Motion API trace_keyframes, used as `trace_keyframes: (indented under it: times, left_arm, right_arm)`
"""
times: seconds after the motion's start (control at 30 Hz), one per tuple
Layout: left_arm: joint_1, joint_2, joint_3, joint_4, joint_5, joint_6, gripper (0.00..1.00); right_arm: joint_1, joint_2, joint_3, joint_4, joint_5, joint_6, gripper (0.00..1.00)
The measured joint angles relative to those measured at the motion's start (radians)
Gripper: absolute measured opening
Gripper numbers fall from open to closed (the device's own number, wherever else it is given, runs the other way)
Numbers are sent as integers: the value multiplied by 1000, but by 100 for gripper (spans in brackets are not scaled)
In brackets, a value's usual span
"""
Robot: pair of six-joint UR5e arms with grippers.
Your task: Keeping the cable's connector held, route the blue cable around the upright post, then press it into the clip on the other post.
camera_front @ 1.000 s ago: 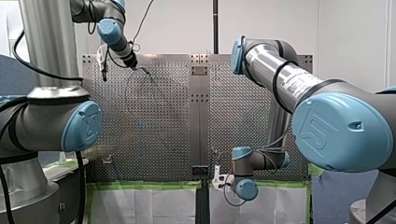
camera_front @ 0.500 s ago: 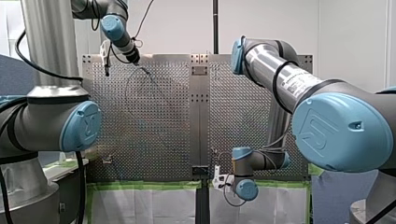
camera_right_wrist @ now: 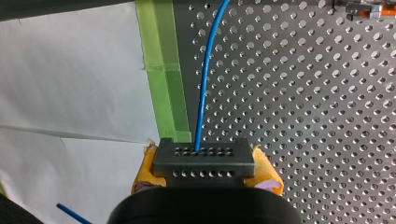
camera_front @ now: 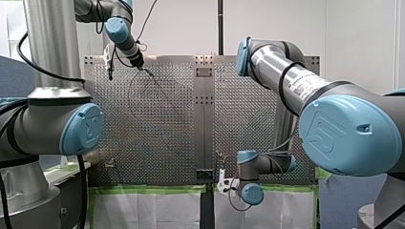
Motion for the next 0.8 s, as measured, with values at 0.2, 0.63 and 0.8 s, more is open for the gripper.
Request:
trace_keyframes:
  times: [0.2,0.63,0.8]
  left_arm:
    - [-1,0,0,1,-13,0,100]
    - [-5,1,0,-7,-113,-5,100]
    - [-5,1,0,-7,-126,-5,100]
  right_arm:
    - [0,0,0,0,-1,0,0]
    - [1,0,0,1,-3,-1,0]
    - [1,0,0,1,-3,-2,0]
